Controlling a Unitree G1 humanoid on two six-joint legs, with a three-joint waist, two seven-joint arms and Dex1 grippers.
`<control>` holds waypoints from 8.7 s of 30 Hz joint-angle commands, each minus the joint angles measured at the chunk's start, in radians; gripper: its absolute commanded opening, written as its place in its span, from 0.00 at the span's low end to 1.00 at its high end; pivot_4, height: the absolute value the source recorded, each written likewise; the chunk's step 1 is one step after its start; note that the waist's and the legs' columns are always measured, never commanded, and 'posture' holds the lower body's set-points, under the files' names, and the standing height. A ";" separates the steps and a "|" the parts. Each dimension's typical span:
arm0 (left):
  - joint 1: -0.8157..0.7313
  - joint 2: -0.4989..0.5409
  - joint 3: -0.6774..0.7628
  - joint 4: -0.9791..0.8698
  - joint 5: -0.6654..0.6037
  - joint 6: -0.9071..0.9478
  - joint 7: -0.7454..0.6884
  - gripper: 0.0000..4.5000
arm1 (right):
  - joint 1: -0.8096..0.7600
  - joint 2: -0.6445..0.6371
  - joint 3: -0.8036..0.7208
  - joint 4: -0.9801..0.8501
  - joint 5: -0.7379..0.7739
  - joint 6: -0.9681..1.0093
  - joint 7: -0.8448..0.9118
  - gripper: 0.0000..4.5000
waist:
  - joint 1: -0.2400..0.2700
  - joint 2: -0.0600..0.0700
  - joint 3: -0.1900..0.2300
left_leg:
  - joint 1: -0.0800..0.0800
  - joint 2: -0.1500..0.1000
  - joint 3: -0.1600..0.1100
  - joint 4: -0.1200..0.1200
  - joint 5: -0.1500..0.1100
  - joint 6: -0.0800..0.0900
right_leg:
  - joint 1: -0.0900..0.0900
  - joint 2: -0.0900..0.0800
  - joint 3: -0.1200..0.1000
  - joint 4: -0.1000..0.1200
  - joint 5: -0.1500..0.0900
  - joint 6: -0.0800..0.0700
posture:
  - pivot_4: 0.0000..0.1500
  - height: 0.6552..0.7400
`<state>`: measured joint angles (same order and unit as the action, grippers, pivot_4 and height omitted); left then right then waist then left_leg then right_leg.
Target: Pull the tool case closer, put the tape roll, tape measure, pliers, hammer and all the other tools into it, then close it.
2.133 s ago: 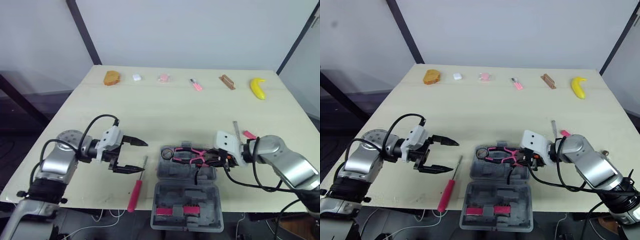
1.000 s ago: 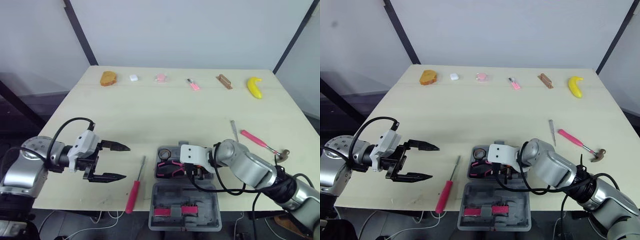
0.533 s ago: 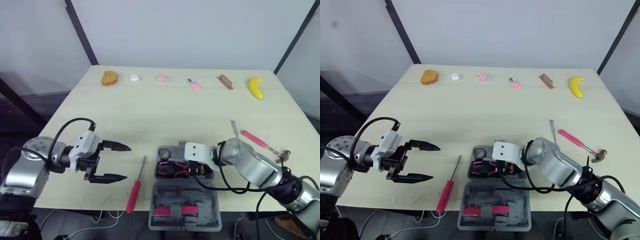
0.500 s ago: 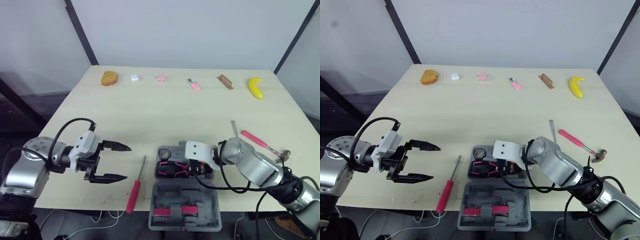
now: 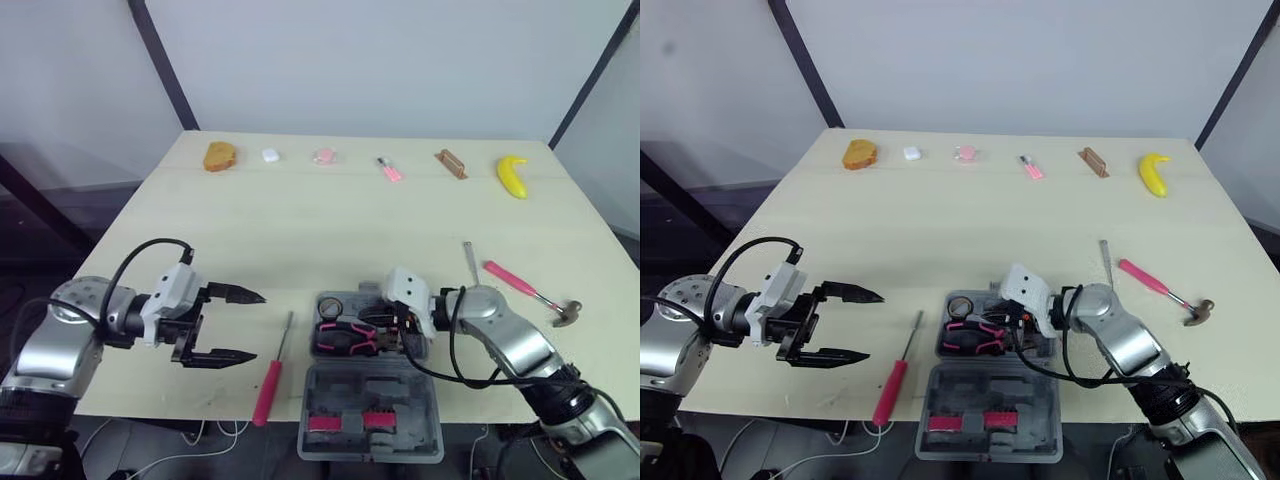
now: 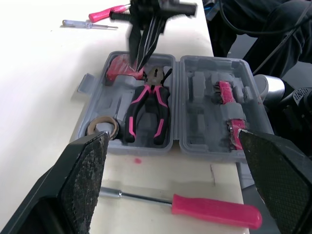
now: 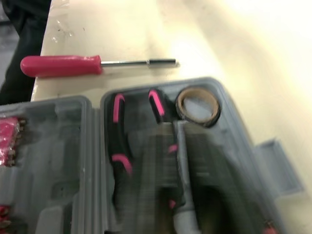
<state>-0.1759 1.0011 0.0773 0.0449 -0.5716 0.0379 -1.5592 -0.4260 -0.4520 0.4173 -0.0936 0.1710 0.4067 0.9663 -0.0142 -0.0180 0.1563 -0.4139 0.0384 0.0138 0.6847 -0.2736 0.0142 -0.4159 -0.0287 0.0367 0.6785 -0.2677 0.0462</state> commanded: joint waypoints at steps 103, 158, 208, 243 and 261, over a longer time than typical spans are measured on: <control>0.007 -0.293 -0.110 0.309 0.327 -0.242 0.153 0.00 | 0.504 -0.239 -0.455 0.058 0.125 -0.329 0.148 0.24 | 0.003 -0.001 -0.006 | 0.019 0.000 0.008 -0.013 0.000 0.000 | 0.012 0.000 0.009 -0.005 0.000 0.000 | 1.00 1.00; -0.177 -0.385 -0.274 0.363 0.418 -0.110 0.177 0.00 | 0.297 -0.121 -0.207 0.143 -0.012 -0.290 0.101 0.01 | 0.002 -0.001 -0.006 | 0.018 0.000 0.006 -0.010 0.000 0.000 | 0.012 0.001 0.008 -0.003 0.000 0.000 | 1.00 1.00; -0.381 -0.473 -0.259 0.756 0.555 -0.345 0.296 0.00 | 0.203 0.006 -0.217 0.281 -0.111 -0.395 -0.092 0.01 | 0.001 -0.001 -0.006 | 0.018 0.000 0.005 -0.006 0.000 0.000 | 0.013 0.001 0.007 0.001 0.000 0.000 | 1.00 1.00; -0.362 -0.457 -0.269 0.689 0.557 -0.285 0.295 0.00 | 0.184 0.050 -0.227 0.337 -0.132 -0.465 -0.136 0.01 | -0.002 -0.001 -0.006 | 0.018 0.000 0.005 -0.006 0.000 0.000 | 0.013 0.002 0.007 0.000 0.000 0.000 | 1.00 1.00; -0.362 -0.462 -0.275 0.689 0.559 -0.284 0.290 0.00 | 0.179 0.062 -0.223 0.365 -0.143 -0.487 -0.152 0.01 | -0.002 -0.001 -0.006 | 0.018 0.000 0.005 -0.006 0.000 0.000 | 0.013 0.002 0.007 0.000 0.000 0.000 | 1.00 1.00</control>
<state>-0.5405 0.5517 -0.1844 0.7547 -0.0219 -0.2483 -1.2699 -0.2255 -0.4078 0.1827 0.2905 0.0235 -0.0501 0.8164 -0.0164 -0.0192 0.1499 -0.3958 0.0386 0.0189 0.6790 -0.2736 0.0144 -0.4033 -0.0264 0.0442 0.6789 -0.2677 0.0461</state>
